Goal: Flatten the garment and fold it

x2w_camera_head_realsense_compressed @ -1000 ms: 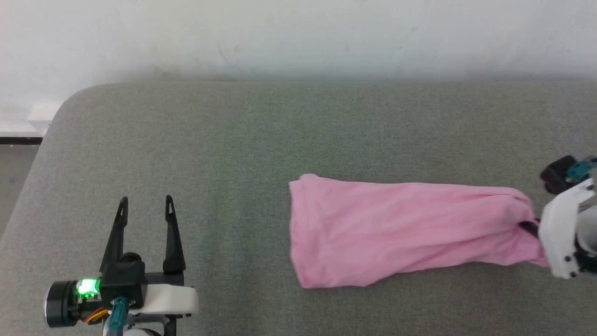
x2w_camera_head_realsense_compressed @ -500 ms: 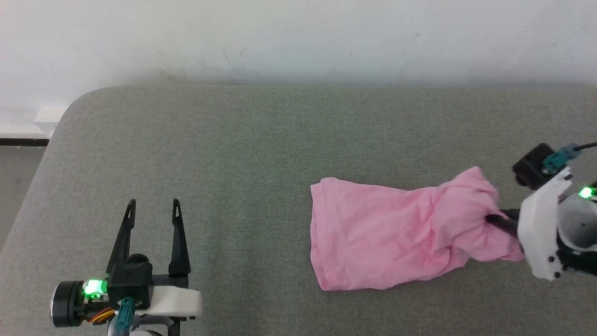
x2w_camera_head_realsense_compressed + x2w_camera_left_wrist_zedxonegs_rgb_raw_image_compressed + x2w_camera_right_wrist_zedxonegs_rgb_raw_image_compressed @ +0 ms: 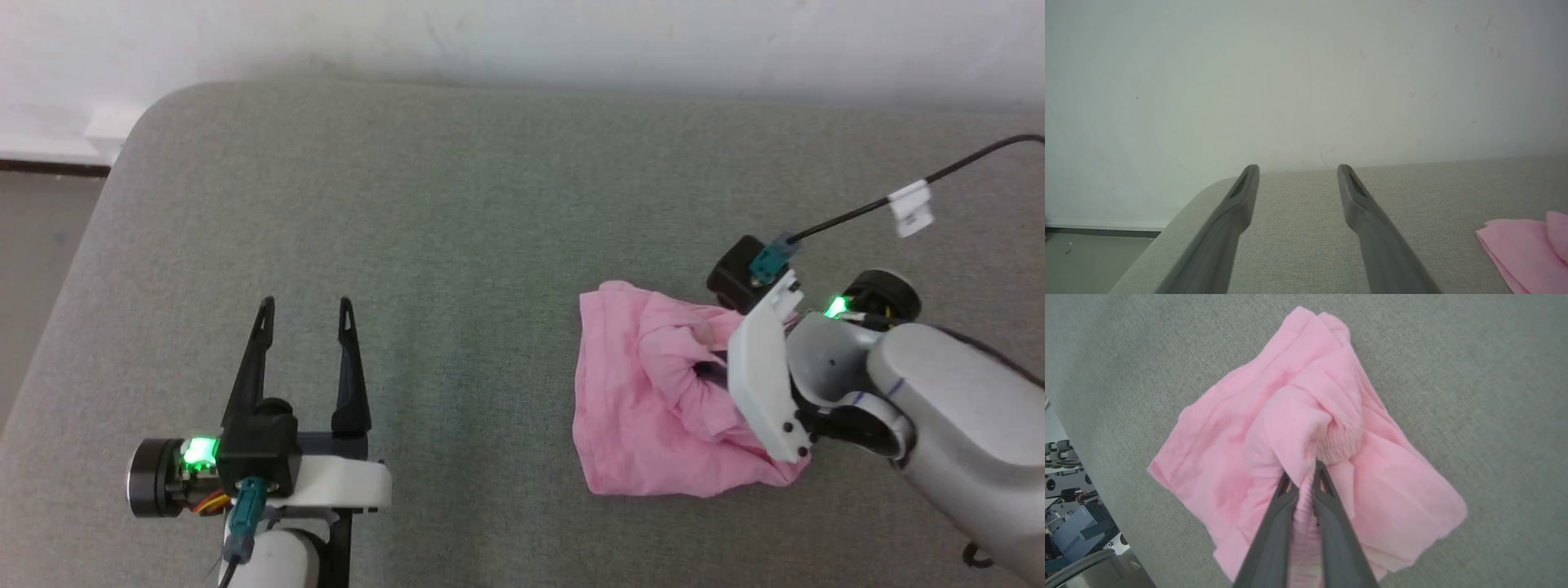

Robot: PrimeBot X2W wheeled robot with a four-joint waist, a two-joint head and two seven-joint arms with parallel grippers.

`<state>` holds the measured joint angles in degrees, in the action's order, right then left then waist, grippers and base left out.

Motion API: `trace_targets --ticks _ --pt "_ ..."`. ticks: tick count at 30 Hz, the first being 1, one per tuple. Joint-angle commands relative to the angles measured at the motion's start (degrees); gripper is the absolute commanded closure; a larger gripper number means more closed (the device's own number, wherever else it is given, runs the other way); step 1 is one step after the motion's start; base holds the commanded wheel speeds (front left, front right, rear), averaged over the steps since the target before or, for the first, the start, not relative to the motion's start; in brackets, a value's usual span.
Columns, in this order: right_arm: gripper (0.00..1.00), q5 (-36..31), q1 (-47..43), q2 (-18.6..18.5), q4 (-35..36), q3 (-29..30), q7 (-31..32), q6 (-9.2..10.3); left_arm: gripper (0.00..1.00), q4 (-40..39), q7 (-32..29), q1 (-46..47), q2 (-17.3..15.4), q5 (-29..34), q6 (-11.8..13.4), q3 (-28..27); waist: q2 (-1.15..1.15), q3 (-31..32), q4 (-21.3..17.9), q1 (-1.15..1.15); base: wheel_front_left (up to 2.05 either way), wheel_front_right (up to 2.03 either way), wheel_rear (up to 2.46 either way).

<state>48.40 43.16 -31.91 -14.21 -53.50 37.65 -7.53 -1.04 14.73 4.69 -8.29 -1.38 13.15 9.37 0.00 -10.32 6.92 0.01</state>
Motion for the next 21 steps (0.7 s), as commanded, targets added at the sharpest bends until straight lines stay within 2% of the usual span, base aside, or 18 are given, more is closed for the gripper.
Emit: trace_targets --ticks 1,5,9,10,11,13,17,21 --pt "1.0 -0.21 0.56 0.6 -0.88 -0.35 -0.4 0.04 0.0 0.13 0.27 0.92 0.3 0.74 -0.24 0.04 0.0 -1.89 1.74 -0.01 0.0 0.0 0.0" --pt "1.0 -0.32 0.88 3.49 -7.42 -3.21 -2.29 0.04 0.0 0.52 0.27 2.25 0.81 0.69 -0.38 0.17 0.0 -3.02 2.52 -0.01 0.0 0.0 0.0" --pt "1.0 0.14 0.76 4.47 -10.83 -6.52 -4.33 0.04 0.0 0.68 0.27 2.4 0.95 0.66 -0.18 -0.27 0.0 -3.05 2.01 -0.01 0.0 0.0 0.0" --pt "0.87 0.09 0.97 4.37 -11.0 -7.11 -5.4 0.04 0.0 0.79 0.27 2.21 0.91 0.67 -0.19 -0.35 0.0 -2.82 1.73 -0.01 0.0 0.0 0.0" --pt "0.69 0.11 1.15 4.16 -10.84 -7.72 -6.57 0.04 0.0 0.95 0.27 1.95 0.84 0.67 -0.16 -0.5 0.0 -2.43 1.35 -0.01 0.0 0.0 0.0" --pt "0.0 -0.01 1.72 3.2 -9.62 -8.67 -9.4 0.04 0.0 1.2 0.27 1.32 0.63 0.69 -0.07 -0.84 0.0 -1.52 0.48 -0.01 0.0 0.0 0.0" --pt "0.0 0.68 2.09 -0.01 -5.13 -7.24 -15.94 0.04 0.0 1.47 0.27 -0.34 0.01 0.77 0.12 -1.53 0.0 0.77 -1.56 -0.01 0.0 0.0 0.0" --pt "0.0 -0.42 1.84 -3.39 -0.42 -0.84 -25.27 0.04 0.0 1.03 0.27 -1.46 -0.48 0.98 0.59 -2.16 0.0 2.16 -3.56 -0.01 0.0 0.0 0.0"
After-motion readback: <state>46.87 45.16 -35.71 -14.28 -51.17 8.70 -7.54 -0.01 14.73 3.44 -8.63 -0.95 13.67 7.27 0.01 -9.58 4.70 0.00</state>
